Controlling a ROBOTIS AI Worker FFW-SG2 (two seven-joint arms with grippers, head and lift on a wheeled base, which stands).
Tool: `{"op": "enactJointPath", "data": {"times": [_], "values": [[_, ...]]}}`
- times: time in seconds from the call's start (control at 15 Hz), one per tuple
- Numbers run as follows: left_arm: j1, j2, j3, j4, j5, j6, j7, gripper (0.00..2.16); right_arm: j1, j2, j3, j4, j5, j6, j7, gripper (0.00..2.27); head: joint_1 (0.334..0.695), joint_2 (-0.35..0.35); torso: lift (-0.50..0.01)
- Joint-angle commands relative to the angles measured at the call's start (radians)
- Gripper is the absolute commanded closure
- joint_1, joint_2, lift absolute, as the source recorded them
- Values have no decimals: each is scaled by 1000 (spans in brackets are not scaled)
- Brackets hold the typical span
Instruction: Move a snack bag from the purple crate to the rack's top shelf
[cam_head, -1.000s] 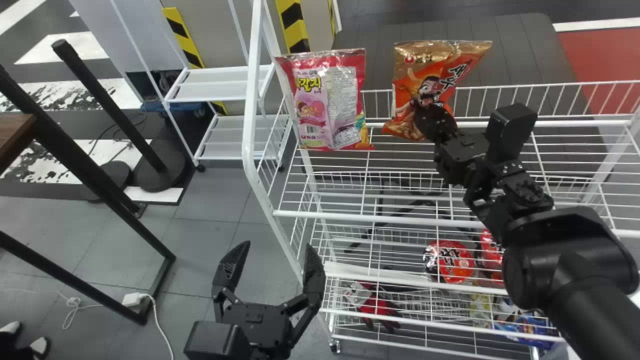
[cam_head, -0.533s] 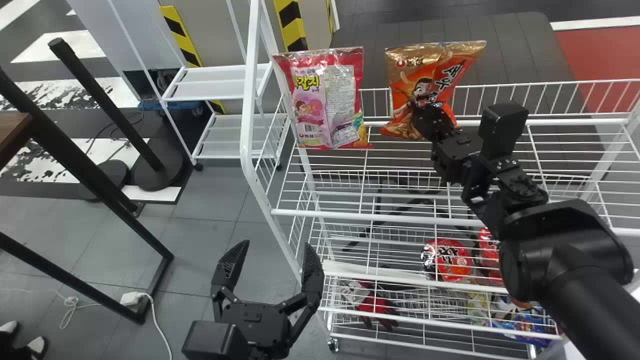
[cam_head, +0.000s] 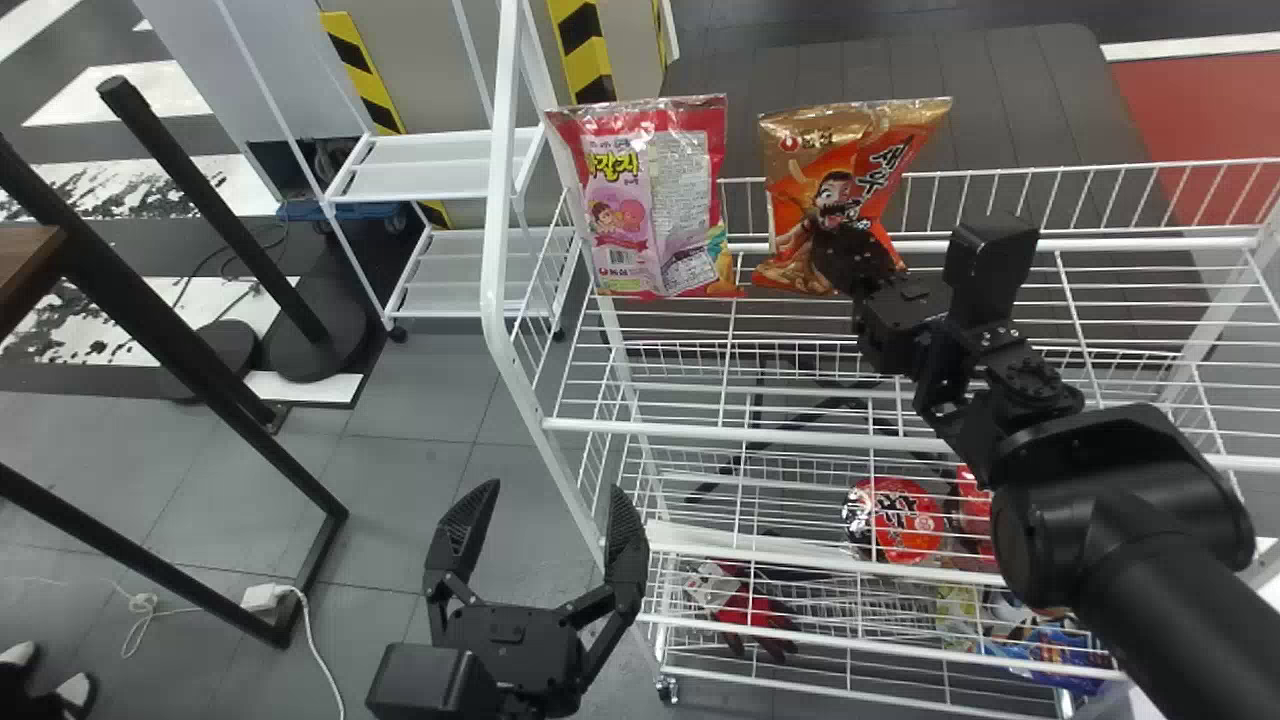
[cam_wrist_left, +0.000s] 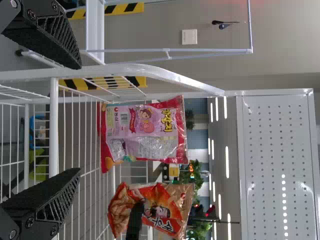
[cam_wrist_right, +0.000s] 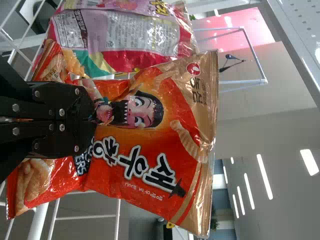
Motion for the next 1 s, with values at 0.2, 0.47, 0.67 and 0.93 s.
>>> {"op": "enactJointPath", "data": {"times": [0.2, 0.47, 0.67, 0.93], "values": [[0, 2, -1, 3, 3, -11, 0, 80, -12, 1, 16, 42, -5, -28, -4, 1980, 695, 237, 1], [0, 0, -1, 7, 3, -20, 0, 80, -21, 1, 16, 93, -16, -98, -4, 1575, 695, 234, 1], [0, 0, -1, 12, 11, -30, 0, 80, -33, 1, 14, 116, -23, -101, -4, 1490, 695, 225, 1], [0, -2, -4, 15, 11, -42, 0, 80, -39, 1, 16, 139, -40, -117, 3, 1254, 695, 219, 1]]}}
